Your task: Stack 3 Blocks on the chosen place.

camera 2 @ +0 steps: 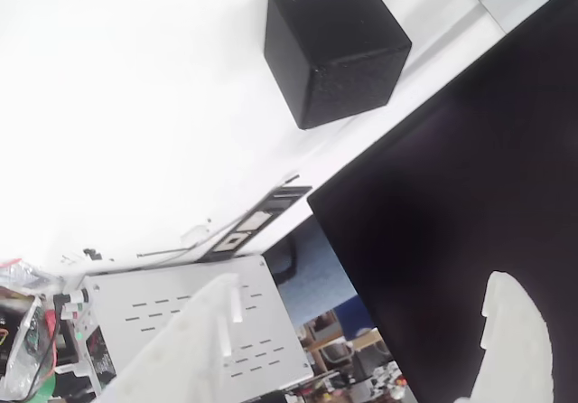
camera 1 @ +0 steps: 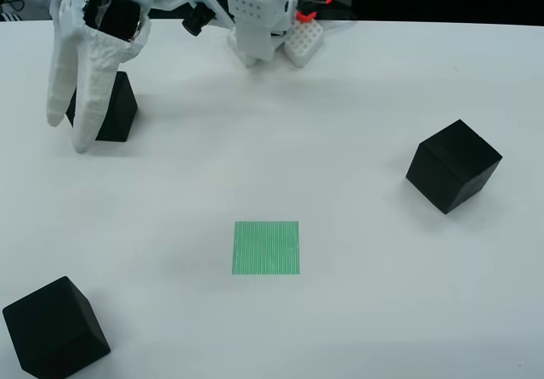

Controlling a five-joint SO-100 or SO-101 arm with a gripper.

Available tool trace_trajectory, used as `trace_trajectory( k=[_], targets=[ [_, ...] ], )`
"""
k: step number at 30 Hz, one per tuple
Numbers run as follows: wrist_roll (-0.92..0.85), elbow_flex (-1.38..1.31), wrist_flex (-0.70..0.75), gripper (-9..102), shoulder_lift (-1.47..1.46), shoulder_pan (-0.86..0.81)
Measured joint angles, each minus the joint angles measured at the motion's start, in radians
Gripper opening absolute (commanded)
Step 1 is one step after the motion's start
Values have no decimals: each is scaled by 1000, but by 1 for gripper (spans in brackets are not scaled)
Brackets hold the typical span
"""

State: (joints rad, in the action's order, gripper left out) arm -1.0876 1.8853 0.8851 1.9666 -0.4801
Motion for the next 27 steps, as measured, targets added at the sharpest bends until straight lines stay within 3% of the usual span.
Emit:
trace_trajectory(
  k=[19,27],
  targets=[
    [0,-377,-41,34,-514,-2],
    [0,-442,-132,34,-661,-5]
  ],
)
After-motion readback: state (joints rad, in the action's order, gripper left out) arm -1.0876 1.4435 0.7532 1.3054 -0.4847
